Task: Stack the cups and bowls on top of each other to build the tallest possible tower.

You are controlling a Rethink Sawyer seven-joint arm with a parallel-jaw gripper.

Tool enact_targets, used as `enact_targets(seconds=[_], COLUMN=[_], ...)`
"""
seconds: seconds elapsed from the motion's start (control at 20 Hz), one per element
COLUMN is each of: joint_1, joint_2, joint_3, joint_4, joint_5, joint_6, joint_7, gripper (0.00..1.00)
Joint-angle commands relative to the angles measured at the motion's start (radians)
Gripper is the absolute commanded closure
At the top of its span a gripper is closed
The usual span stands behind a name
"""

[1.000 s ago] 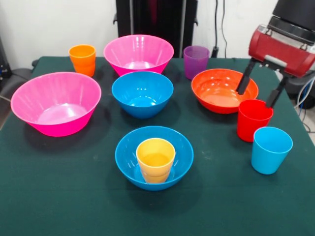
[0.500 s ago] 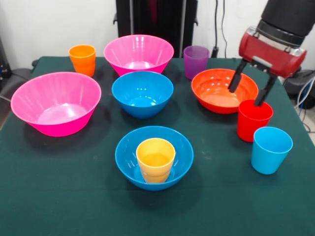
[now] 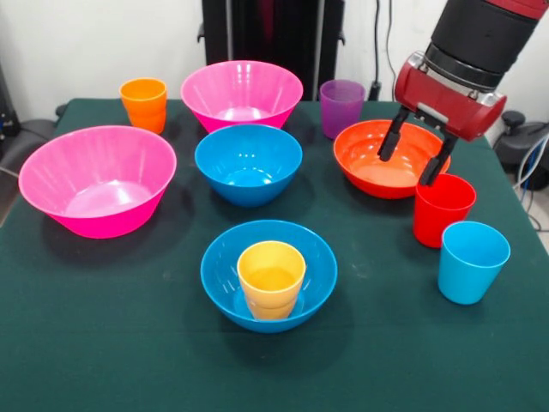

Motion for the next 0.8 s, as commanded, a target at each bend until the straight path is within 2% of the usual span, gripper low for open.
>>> enact_targets(seconds=[0.05,0.45,0.8], joint_1=[0.005,0.067,0.107], joint_2=[0.06,0.077,0.123], joint_3=[0.122,0.023,-0.033], joint_4=[0.05,0.039,0.03], joint_5=[0.027,-0.005,-0.015], joint_6=[0.033,0.087,0.03], joint_7=[0.185,0.241,0.242], gripper=[0.0,0.0,0.0])
